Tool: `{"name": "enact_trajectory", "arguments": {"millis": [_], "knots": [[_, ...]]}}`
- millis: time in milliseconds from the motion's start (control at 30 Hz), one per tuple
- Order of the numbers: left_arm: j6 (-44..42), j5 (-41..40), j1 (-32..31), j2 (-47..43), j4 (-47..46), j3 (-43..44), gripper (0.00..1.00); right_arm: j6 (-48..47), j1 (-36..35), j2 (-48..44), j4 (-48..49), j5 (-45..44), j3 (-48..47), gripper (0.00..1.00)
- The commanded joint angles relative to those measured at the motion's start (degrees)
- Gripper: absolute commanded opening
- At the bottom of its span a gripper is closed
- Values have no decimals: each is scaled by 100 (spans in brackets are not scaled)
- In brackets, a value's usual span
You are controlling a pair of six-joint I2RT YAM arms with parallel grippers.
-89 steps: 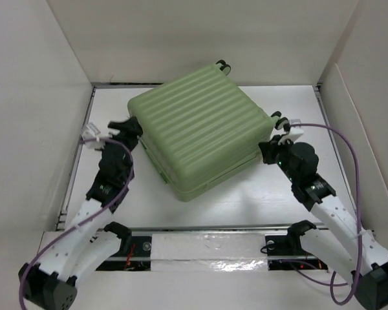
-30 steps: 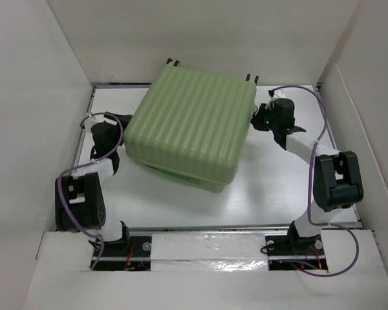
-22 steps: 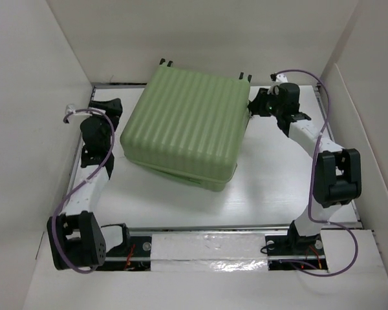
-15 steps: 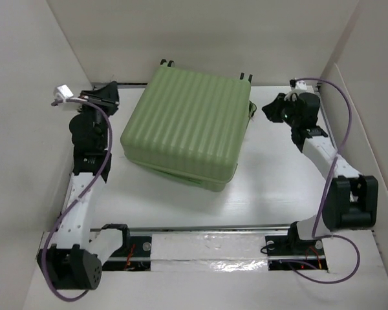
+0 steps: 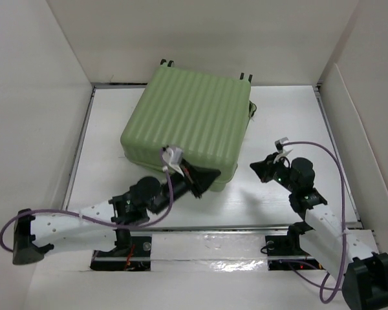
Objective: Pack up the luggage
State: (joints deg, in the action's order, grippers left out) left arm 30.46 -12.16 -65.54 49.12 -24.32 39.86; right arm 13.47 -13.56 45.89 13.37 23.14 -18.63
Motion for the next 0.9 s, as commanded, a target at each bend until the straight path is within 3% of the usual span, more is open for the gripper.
{"name": "enact_trajectory", "arguments": {"millis": [0, 33, 67, 100, 200, 300, 333, 367, 433, 567, 700, 867], "knots": [[-673, -2179, -1397, -420, -407, -406, 0, -266, -251, -326, 218, 470, 298, 4], [-586, -2368, -1661, -499, -433, -556, 0, -266, -304, -413, 332, 490, 464, 8], [-367, -2622, -2021, -622, -408, -810, 0, -336, -357, -449, 429, 429, 553, 21], [-130, -2746, -2137, -675, -233, -900, 0, -319, -358, -475, 587, 368, 649, 28], [872, -2940, -2200, -868, 505, -1416, 0, -528, -507, -379, 1220, 464, 712, 39], [1672, -3082, -1973, -1044, 972, -1848, 14, -758, -656, 77, 1703, 227, 589, 41], [1778, -3012, -1841, -1063, 1060, -1919, 27, -793, -656, 235, 2000, 209, 554, 42], [1788, -2881, -1666, -1054, 1008, -1990, 33, -846, -656, 410, 2195, 270, 528, 42], [1867, -2225, -852, -905, 903, -2113, 42, -908, -656, 929, 2625, 524, 422, 43], [1562, -799, 444, -466, 323, -2403, 43, -1171, -604, 1676, 2767, 920, 88, 46], [1226, -656, 445, -238, 41, -2316, 44, -1207, -604, 2003, 3321, 1298, 167, 49], [1076, -445, 445, 272, -125, -2192, 43, -1470, -656, 2108, 3172, 1290, 18, 50]]}}
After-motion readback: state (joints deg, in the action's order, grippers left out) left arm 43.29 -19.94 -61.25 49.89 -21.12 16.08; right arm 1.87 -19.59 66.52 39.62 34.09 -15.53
